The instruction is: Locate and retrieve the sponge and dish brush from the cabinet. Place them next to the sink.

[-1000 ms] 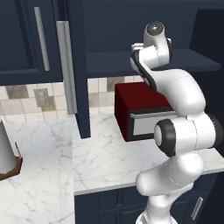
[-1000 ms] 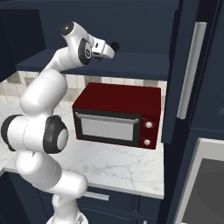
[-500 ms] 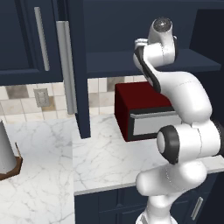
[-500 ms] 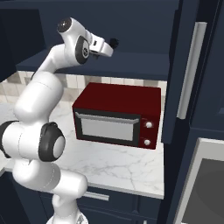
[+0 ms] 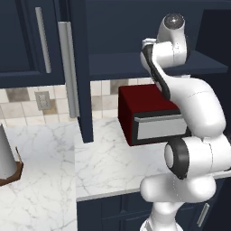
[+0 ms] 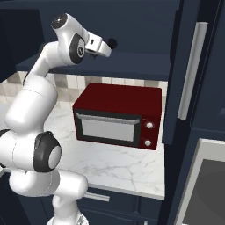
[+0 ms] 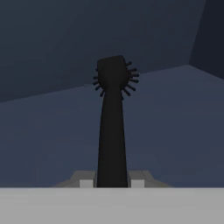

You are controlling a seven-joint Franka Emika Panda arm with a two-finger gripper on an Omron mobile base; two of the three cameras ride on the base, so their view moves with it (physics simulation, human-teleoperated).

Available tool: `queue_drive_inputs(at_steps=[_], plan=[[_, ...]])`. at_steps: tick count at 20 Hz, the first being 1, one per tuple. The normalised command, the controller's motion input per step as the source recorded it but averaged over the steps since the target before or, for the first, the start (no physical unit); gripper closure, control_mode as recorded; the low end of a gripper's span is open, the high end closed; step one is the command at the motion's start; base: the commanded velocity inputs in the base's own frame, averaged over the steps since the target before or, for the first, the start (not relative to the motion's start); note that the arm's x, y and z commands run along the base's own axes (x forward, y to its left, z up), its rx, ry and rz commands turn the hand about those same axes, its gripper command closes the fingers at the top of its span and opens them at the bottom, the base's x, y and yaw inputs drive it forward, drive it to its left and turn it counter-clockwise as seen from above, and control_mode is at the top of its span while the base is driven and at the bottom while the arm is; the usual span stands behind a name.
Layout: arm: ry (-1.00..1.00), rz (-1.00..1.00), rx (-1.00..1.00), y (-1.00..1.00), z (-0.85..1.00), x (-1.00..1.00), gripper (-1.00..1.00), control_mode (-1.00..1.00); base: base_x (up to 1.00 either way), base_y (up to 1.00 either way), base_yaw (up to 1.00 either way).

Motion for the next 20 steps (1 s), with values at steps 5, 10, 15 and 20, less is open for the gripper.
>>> queue_drive_inputs(at_steps=[5, 10, 15, 20], plan=[[0.0, 0.06, 0.0, 0.27, 0.0, -0.78, 1.0, -1.0, 0.0, 0.0, 0.0], [0.0, 0.04, 0.0, 0.3, -0.01, -0.86, 1.0, -1.0, 0.0, 0.0, 0.0], [0.0, 0.04, 0.0, 0.25, 0.0, -0.99, 1.0, -1.0, 0.0, 0.0, 0.0], [0.0, 0.04, 0.0, 0.27, 0.0, -0.95, 1.0, -1.0, 0.0, 0.0, 0.0]])
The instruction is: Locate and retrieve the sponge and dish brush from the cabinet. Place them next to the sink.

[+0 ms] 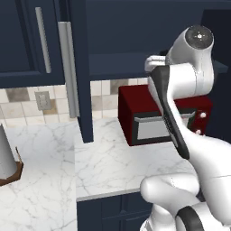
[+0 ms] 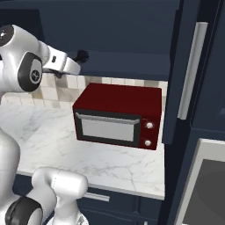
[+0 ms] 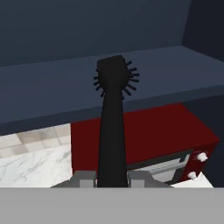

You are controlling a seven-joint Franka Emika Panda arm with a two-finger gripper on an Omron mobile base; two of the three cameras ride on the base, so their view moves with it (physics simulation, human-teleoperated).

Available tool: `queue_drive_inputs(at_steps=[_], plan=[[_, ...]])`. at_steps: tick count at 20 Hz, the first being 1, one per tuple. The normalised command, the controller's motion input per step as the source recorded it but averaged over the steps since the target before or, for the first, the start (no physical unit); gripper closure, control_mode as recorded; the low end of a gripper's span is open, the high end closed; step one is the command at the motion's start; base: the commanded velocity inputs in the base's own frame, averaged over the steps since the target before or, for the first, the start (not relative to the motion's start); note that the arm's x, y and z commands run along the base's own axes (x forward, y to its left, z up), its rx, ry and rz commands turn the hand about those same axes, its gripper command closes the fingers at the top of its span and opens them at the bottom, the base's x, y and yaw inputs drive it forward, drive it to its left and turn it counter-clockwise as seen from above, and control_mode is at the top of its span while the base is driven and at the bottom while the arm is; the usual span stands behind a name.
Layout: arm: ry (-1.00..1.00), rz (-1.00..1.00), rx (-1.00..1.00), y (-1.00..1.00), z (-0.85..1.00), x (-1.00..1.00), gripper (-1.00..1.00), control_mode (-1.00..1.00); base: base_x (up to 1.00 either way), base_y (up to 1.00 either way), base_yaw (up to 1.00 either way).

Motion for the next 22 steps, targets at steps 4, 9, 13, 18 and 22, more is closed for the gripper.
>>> queue_drive_inputs(at_steps=[4, 9, 13, 18, 22], plan=[[0.0, 0.04, 0.0, 0.26, -0.05, -0.98, 1.0, -1.0, 0.0, 0.0, 0.0], [0.0, 0.03, 0.0, 0.14, -0.11, -1.0, 1.0, -1.0, 0.0, 0.0, 0.0], [0.0, 0.02, 0.0, 0.08, -0.1, -1.0, 1.0, -1.0, 0.0, 0.0, 0.0], [0.0, 0.02, 0.0, 0.15, -0.11, -1.0, 1.0, -1.0, 0.0, 0.0, 0.0], [0.0, 0.02, 0.0, 0.14, -0.11, -1.0, 1.0, -1.0, 0.0, 0.0, 0.0]])
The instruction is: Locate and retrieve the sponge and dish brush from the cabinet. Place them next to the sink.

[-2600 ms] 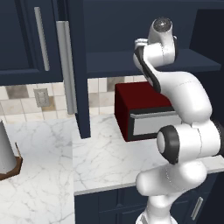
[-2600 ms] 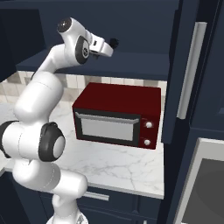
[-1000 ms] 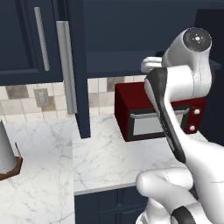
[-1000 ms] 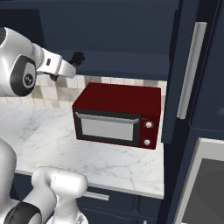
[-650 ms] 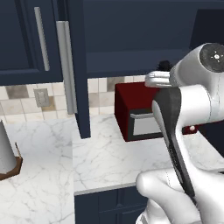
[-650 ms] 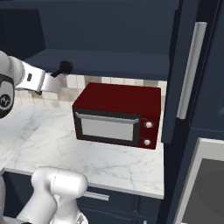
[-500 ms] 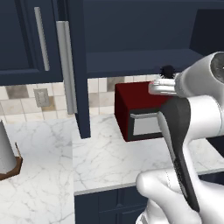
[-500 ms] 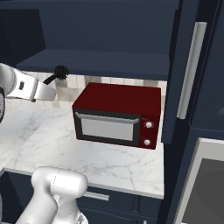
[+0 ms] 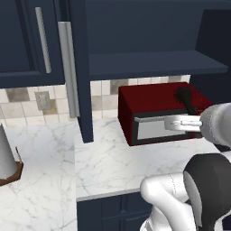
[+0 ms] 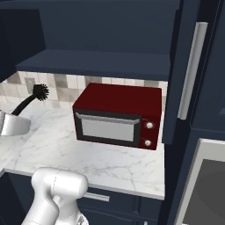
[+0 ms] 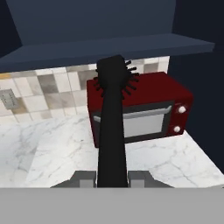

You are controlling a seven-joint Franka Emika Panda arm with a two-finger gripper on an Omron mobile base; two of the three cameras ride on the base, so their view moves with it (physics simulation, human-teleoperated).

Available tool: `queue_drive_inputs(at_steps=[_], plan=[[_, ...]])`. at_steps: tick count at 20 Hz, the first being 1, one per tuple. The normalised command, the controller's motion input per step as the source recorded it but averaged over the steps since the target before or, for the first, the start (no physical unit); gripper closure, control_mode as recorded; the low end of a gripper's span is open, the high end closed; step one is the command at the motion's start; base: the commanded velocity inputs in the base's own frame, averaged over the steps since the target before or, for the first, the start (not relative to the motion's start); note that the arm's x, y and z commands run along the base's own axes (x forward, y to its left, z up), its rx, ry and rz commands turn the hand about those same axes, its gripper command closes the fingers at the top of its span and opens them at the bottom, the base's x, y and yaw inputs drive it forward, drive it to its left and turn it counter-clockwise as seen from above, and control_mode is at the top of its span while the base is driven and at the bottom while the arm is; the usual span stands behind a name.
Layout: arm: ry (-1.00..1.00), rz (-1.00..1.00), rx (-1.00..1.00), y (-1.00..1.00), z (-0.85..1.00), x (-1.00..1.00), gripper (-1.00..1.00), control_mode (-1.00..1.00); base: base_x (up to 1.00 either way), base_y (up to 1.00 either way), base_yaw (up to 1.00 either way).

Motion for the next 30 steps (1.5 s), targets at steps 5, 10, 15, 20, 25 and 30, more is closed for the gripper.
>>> queue_drive_inputs(at_steps=[5, 10, 15, 20, 25, 30], plan=[[0.0, 0.02, 0.01, 0.12, -0.09, -0.85, 1.0, -1.0, 0.0, 0.0, 0.0], [0.0, 0.0, 0.0, 0.01, 0.0, -0.06, 1.0, -1.0, 0.0, 0.0, 0.0], [0.0, 0.0, 0.0, 0.0, 0.0, 0.0, 1.0, -1.0, 0.0, 0.0, 0.0], [0.0, 0.0, 0.0, 0.0, 0.0, 0.0, 1.0, 1.0, 0.0, 0.0, 0.0], [0.0, 0.0, 0.0, 0.0, 0.0, 0.0, 1.0, 1.0, -0.22, -0.02, -0.01], [0.0, 0.0, 0.0, 0.0, 0.0, 0.0, 1.0, 1.0, -0.56, 0.0, 0.0]])
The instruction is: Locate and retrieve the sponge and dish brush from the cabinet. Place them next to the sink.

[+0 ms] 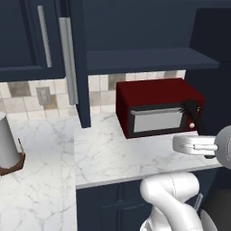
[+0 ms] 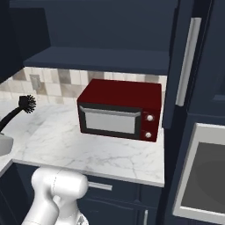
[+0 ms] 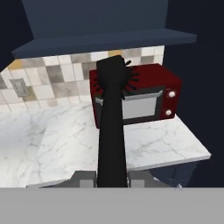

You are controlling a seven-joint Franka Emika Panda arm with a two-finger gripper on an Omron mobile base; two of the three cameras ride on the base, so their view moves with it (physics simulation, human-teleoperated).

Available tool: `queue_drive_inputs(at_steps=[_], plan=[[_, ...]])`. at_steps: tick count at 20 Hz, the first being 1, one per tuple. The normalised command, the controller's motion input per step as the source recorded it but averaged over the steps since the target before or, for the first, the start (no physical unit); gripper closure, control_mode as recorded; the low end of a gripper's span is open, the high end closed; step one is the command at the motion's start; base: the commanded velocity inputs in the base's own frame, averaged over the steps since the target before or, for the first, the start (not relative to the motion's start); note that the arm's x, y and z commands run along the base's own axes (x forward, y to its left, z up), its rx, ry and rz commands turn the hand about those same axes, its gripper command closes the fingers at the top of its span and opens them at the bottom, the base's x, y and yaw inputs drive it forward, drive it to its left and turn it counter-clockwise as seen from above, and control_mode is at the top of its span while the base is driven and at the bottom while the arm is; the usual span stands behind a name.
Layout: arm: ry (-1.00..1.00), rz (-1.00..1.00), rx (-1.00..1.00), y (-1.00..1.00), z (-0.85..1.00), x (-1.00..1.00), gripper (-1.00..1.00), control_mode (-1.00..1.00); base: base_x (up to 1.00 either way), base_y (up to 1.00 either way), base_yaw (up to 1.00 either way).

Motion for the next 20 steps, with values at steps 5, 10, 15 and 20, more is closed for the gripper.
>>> queue_drive_inputs(at_steps=[5, 10, 15, 20], plan=[[0.0, 0.0, 0.0, 0.0, 0.0, 0.0, 1.0, 1.0, -0.57, 0.0, 0.0], [0.0, 0.0, 0.0, 0.0, 0.0, 0.0, 1.0, 1.0, -0.47, 0.0, 0.0], [0.0, 0.0, 0.0, 0.0, 0.0, 0.0, 1.0, 1.0, -0.44, 0.0, 0.0], [0.0, 0.0, 0.0, 0.0, 0.0, 0.0, 1.0, 1.0, -0.42, 0.01, 0.04]])
